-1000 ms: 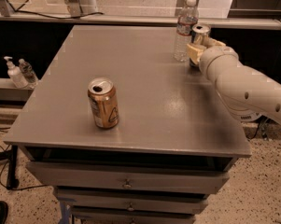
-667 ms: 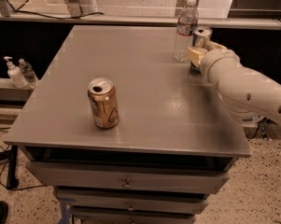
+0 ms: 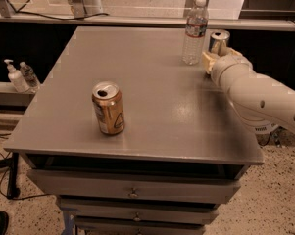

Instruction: Move redbull can near water bottle

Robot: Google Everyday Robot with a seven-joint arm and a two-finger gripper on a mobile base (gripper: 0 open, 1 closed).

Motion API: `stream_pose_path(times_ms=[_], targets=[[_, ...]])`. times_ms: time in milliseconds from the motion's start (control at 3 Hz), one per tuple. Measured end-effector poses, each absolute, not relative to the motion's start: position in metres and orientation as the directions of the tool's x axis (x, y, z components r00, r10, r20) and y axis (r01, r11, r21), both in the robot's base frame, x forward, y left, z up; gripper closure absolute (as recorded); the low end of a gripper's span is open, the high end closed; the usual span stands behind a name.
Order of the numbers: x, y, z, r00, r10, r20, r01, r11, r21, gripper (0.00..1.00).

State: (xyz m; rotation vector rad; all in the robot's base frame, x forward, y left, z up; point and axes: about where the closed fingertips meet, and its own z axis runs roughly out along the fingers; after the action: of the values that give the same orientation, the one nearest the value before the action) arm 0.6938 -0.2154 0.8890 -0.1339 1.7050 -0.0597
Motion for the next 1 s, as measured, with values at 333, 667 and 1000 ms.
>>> stream_pose_path(times_ms=[333, 667, 1000], targets=[[0.6925, -0.2134, 0.8828, -0.146, -0.111, -0.983, -0.053, 0.993, -0.104, 0.0], [0.692, -0.2125, 0.8815, -0.149, -0.107, -0.983, -0.054, 0.994, -0.1, 0.0], [0.6865, -0.2131, 0.8894, -0.137, -0.095, -0.986, -0.095, 0.992, -0.083, 0.0]])
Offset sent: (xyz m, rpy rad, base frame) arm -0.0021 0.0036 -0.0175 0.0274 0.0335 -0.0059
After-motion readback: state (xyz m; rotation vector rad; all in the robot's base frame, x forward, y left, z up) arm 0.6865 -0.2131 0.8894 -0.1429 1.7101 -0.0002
